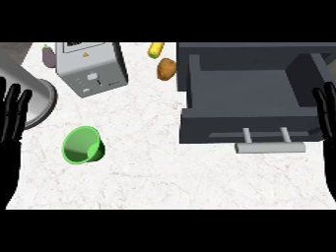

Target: Pick up the cup, place it into the drawer and close the drawer

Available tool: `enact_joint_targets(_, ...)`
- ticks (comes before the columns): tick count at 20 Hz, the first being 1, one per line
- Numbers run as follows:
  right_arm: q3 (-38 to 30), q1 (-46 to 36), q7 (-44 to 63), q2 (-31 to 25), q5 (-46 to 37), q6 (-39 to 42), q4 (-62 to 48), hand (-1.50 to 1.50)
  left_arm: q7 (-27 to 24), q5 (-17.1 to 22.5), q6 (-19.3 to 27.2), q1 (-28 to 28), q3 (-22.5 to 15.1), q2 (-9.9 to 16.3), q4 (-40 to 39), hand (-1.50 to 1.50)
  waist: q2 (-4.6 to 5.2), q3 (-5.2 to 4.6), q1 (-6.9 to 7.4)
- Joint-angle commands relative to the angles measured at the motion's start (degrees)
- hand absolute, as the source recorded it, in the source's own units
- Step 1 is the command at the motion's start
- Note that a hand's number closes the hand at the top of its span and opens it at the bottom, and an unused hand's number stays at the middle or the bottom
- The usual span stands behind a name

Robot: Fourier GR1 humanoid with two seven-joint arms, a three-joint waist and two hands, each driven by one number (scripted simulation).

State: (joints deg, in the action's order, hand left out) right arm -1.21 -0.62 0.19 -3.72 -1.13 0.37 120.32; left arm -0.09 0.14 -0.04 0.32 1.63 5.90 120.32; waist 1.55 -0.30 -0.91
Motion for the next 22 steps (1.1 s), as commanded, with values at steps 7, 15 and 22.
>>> enact_joint_targets(7,4.5,1.59,3.0,-1.8,1.82,5.64,-2.15,-1.5,2.17,26.7,-21.94,-0.22,0.76,7.32,-11.7,-1.5,-0.91,0.13,0.48)
enact_joint_targets(15,-0.67,-4.0,3.21,-4.35,5.52,8.35,-9.08,-1.5,2.97,38.45,-34.1,-4.96,8.17,14.73,-27.1,-1.5,-1.43,0.3,0.85)
enact_joint_targets(22,-5.1,-7.73,2.28,-7.35,8.42,11.5,-12.0,-1.5,-6.18,24.77,-37.3,-9.84,8.47,13.35,-43.86,-1.5,-1.43,0.29,0.63)
